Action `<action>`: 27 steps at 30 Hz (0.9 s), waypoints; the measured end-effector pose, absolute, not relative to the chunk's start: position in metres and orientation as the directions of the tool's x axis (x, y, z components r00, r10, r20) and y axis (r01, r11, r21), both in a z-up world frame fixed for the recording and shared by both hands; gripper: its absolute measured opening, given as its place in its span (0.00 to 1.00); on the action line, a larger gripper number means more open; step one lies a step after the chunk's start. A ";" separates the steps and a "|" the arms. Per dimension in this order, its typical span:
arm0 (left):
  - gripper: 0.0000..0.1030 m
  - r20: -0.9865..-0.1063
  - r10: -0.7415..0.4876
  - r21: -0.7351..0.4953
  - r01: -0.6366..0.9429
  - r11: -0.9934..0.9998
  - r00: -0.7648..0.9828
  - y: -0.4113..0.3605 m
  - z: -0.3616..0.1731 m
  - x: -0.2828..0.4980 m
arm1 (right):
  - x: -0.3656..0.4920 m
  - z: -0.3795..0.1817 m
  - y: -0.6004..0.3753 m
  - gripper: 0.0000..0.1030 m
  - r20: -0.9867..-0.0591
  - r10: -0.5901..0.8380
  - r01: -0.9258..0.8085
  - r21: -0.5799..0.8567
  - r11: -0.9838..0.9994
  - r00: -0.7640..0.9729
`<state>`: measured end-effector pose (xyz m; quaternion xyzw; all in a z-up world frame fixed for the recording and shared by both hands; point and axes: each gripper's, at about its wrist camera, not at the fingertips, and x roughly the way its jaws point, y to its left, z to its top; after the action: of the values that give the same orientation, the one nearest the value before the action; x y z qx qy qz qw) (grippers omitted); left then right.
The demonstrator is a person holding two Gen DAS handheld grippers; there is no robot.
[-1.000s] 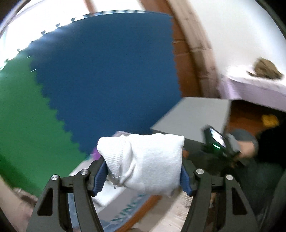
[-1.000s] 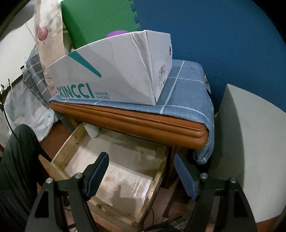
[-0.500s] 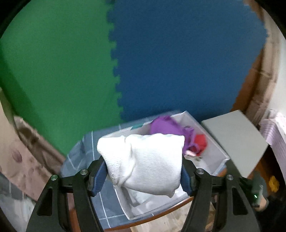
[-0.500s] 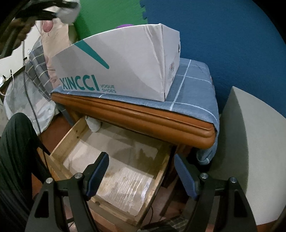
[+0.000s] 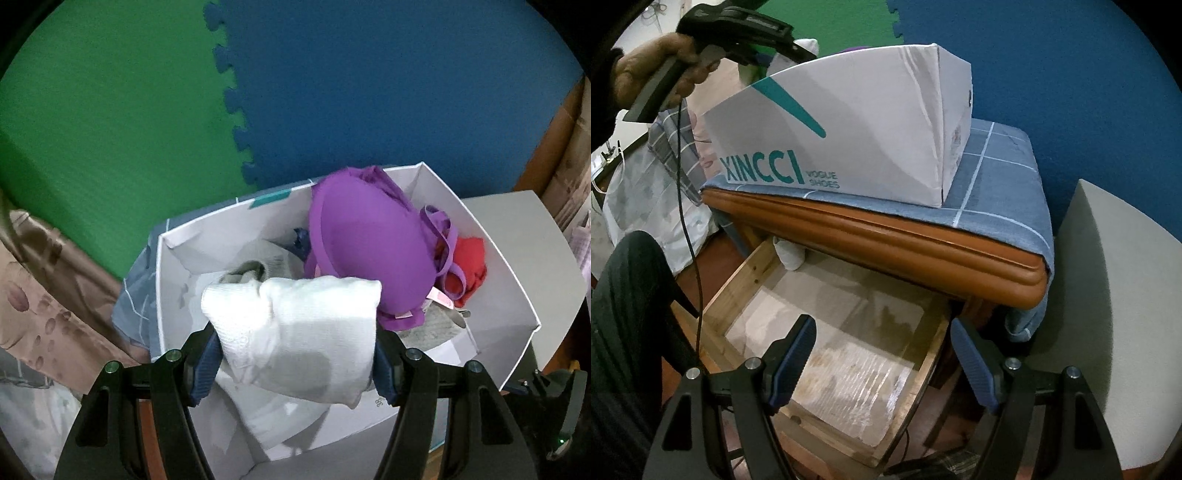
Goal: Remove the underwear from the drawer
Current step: 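Lower the white underwear into the box and open the left gripper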
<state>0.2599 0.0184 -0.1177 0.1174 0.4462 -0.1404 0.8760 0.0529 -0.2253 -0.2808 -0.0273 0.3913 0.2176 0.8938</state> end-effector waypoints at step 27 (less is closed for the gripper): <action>0.63 -0.864 -0.047 0.221 0.461 0.859 0.502 -0.014 -0.159 0.253 | 0.050 -0.282 -0.219 0.75 -0.724 0.354 -0.429 0.089 0.899 0.592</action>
<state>0.2529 -0.0140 -0.1588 0.2177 0.4755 -0.1516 0.8387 0.0502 -0.2189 -0.2824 -0.0476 0.3944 0.2199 0.8910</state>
